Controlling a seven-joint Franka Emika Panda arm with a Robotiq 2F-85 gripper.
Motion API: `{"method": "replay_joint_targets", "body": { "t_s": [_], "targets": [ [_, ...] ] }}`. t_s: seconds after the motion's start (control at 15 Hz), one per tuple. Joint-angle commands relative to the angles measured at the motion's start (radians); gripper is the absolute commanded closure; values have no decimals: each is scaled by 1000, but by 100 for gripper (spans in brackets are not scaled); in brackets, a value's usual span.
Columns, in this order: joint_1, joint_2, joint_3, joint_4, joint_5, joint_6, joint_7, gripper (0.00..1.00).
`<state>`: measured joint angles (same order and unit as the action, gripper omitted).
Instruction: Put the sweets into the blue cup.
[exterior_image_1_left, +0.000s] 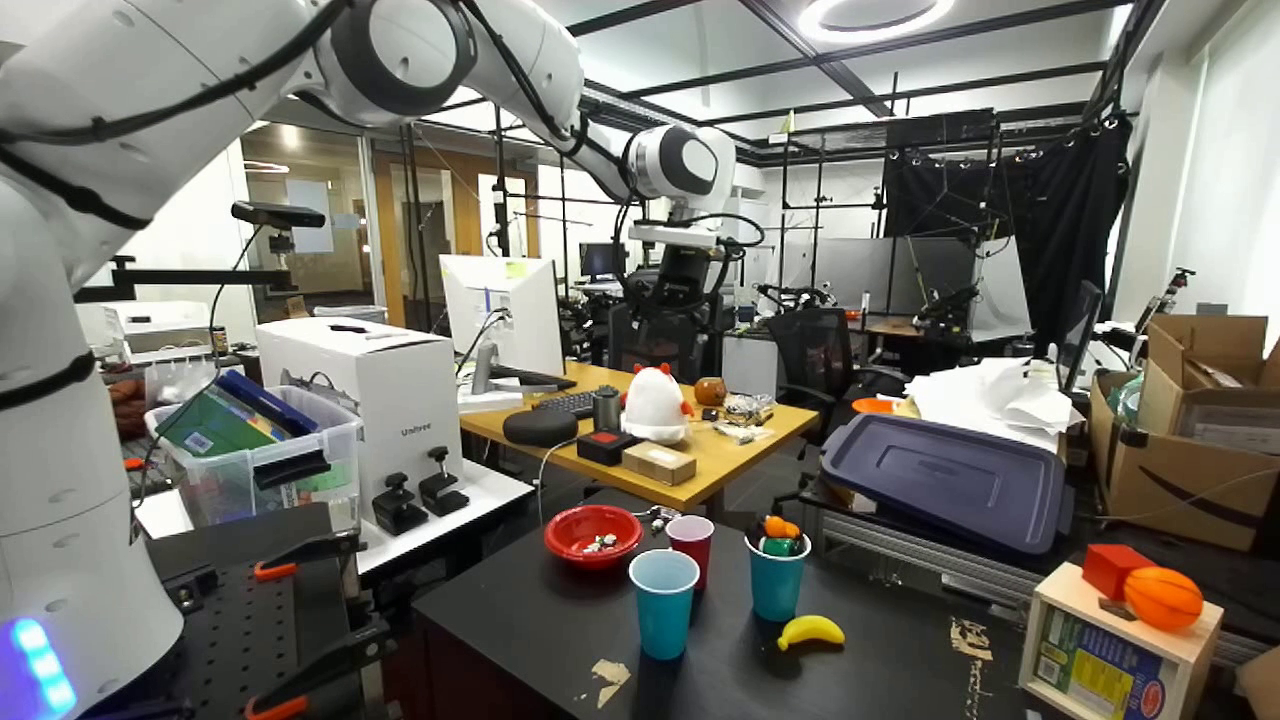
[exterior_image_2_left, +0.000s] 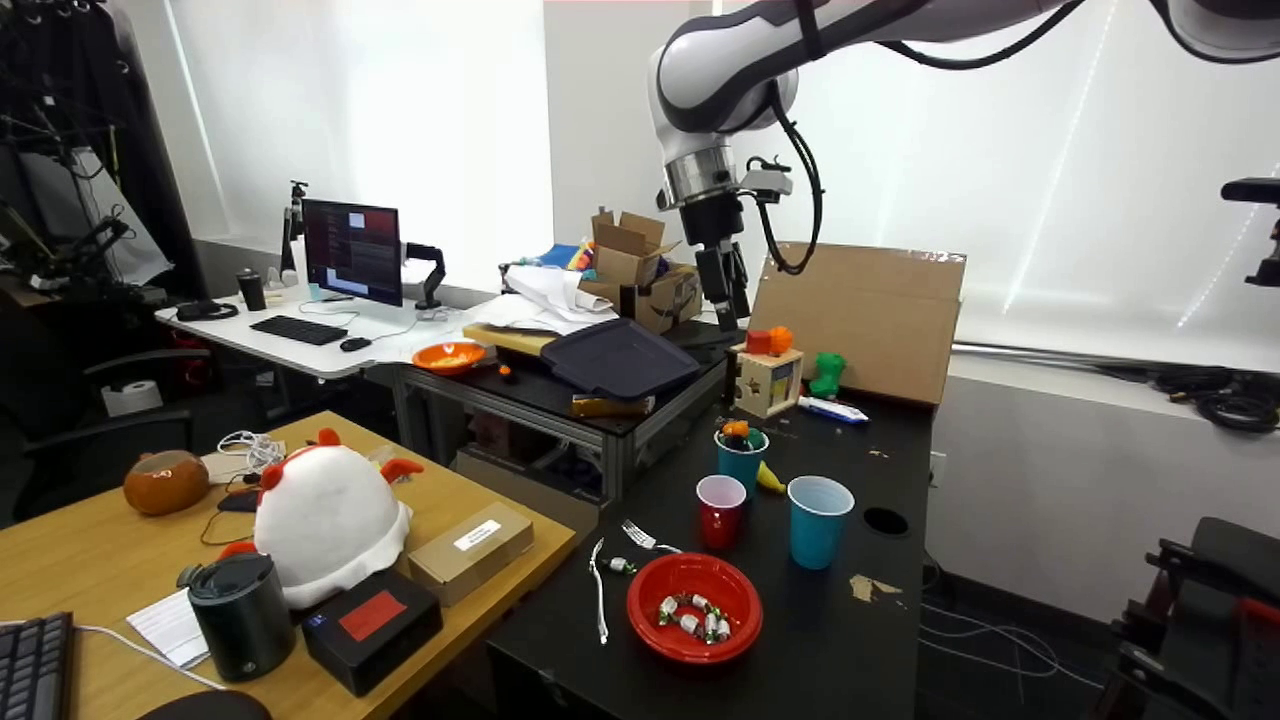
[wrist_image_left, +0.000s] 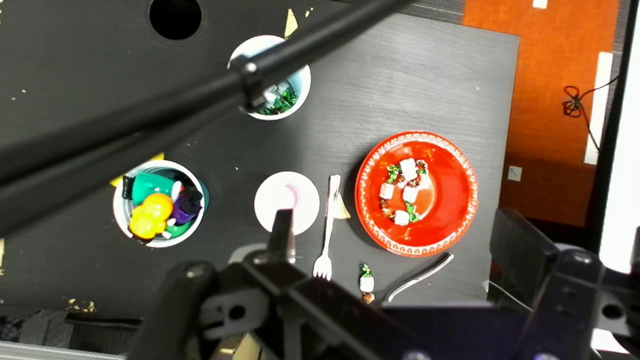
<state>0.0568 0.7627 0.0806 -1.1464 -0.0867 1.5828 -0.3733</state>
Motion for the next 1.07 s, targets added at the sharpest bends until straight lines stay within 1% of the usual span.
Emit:
{"method": "replay_joint_targets", "body": {
  "t_s": [0.0,0.27,0.4,0.6,0.73,1.0],
  "targets": [
    [1,-33,6,-56,2,14,19,0],
    [16,-74,36,-164,26,56,27,0],
    [26,-109,52,-239,32,90,35,0],
    [60,-161,66,-384,28,183,91,0],
    [85,-176,77,-478,35,279,147,0],
    [131,-202,81,-684,41,512,268,0]
  ]
}}
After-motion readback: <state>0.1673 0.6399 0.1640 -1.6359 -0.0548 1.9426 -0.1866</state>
